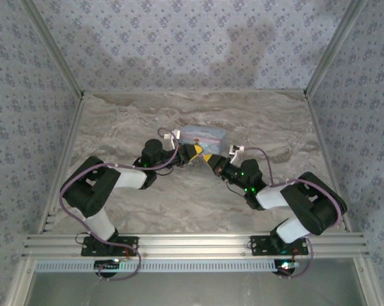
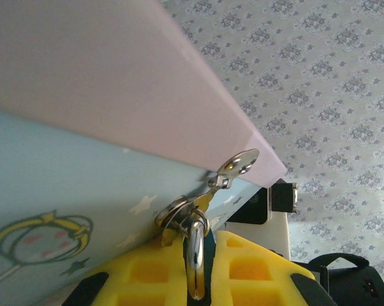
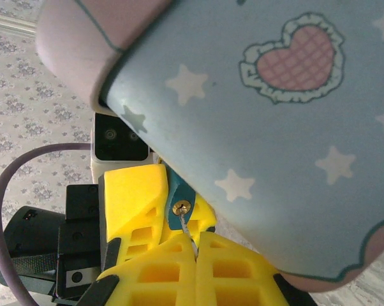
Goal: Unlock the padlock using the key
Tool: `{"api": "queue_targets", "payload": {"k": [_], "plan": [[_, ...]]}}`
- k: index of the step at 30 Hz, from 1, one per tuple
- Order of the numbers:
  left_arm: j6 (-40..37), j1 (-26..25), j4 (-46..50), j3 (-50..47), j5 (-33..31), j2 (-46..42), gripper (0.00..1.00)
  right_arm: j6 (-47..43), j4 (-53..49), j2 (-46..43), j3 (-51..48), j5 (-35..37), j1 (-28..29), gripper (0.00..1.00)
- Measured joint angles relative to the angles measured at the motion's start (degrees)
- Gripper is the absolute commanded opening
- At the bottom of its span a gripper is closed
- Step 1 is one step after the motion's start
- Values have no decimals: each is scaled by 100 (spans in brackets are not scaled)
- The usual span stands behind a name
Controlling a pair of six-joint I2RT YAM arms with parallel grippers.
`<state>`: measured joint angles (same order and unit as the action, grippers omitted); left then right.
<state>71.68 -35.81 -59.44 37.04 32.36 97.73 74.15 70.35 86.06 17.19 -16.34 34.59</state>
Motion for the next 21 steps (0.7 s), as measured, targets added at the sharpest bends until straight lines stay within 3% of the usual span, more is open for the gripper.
{"api": "queue_targets", "payload": {"k": [21], "plan": [[105, -46, -81, 0, -94, 85, 0, -24, -129, 120, 155, -35, 9, 0]]}}
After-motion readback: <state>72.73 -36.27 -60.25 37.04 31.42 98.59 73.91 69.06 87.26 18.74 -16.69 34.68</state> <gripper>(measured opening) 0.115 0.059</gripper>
